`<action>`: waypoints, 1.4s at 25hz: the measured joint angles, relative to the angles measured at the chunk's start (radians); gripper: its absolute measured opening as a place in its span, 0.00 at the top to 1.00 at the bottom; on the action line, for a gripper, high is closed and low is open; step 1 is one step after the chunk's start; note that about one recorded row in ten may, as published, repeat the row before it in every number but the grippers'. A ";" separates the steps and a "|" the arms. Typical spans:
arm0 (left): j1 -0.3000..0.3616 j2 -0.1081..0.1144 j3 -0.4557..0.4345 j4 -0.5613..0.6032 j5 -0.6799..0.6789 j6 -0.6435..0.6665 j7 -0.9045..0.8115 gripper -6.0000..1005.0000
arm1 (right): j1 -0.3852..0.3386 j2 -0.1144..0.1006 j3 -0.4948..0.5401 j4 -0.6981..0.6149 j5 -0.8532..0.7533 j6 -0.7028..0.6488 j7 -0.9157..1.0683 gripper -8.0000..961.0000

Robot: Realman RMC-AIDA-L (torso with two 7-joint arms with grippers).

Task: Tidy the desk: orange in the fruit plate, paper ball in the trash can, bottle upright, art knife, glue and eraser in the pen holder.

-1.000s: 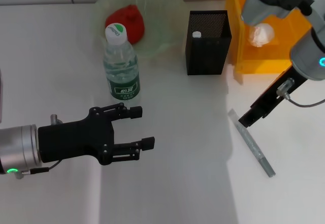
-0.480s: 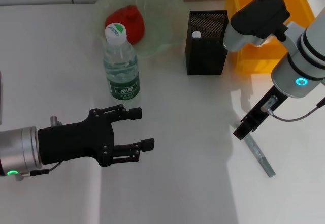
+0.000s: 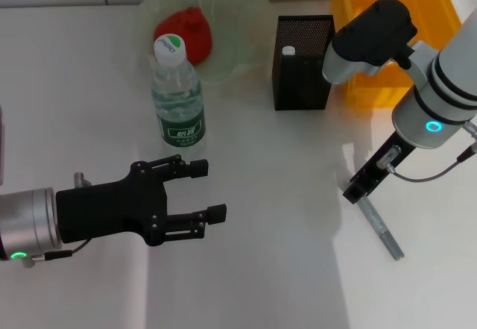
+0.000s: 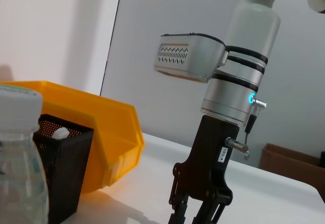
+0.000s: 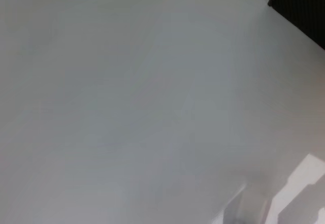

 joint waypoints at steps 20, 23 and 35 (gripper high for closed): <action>0.003 -0.006 0.000 -0.001 0.000 -0.002 0.005 0.20 | -0.008 0.000 -0.013 0.013 0.001 0.041 -0.010 0.76; 0.003 -0.006 0.000 -0.001 0.000 -0.002 0.005 0.20 | -0.013 0.000 -0.011 -0.005 0.001 0.036 -0.009 0.83; 0.004 -0.005 0.000 0.000 0.000 -0.001 -0.003 0.20 | -0.275 -0.003 0.303 -0.489 0.347 0.136 -0.135 0.85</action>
